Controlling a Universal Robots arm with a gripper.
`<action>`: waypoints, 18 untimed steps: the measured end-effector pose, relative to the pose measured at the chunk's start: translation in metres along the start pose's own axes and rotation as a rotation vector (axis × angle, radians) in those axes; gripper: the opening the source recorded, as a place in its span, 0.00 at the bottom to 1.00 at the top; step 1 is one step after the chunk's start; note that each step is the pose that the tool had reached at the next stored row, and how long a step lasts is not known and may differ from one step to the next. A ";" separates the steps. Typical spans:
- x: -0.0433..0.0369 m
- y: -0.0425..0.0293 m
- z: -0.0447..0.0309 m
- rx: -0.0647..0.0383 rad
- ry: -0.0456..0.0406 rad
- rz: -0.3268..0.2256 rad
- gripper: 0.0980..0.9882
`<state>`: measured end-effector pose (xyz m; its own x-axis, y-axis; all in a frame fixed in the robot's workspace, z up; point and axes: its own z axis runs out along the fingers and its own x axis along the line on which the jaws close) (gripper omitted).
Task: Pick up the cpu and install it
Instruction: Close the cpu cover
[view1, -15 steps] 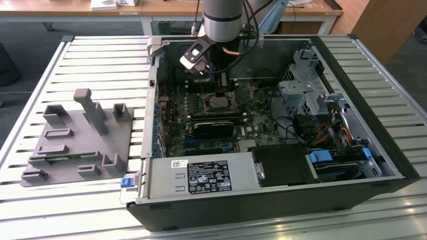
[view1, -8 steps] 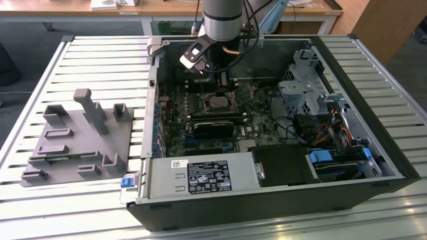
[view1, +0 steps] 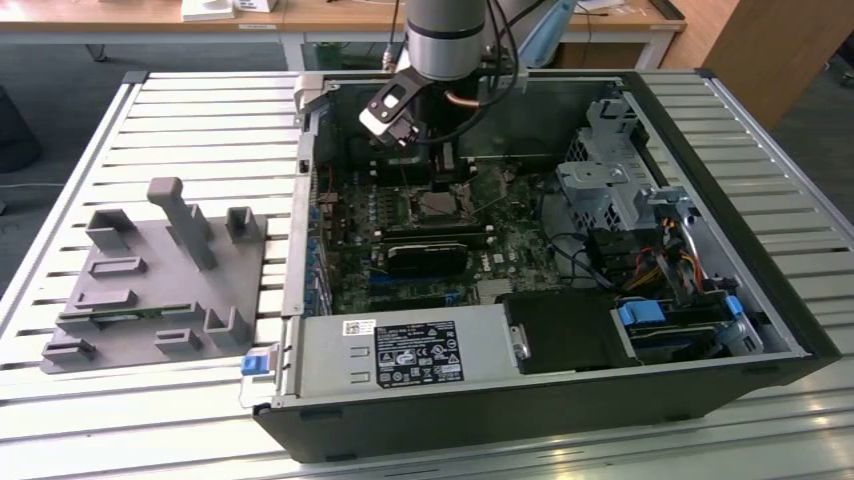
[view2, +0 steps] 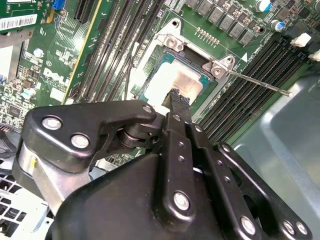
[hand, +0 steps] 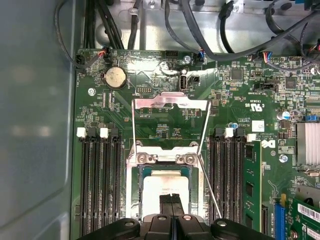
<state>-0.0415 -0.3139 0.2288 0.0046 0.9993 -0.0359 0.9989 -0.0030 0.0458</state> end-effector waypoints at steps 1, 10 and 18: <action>0.0000 0.0000 -0.0002 0.000 0.0001 0.000 0.01; -0.0001 0.0001 -0.0025 0.000 -0.0004 0.001 0.01; -0.0002 0.0002 -0.0042 0.000 -0.0005 0.003 0.01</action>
<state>-0.0415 -0.3140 0.2331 0.0074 0.9993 -0.0363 0.9989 -0.0057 0.0457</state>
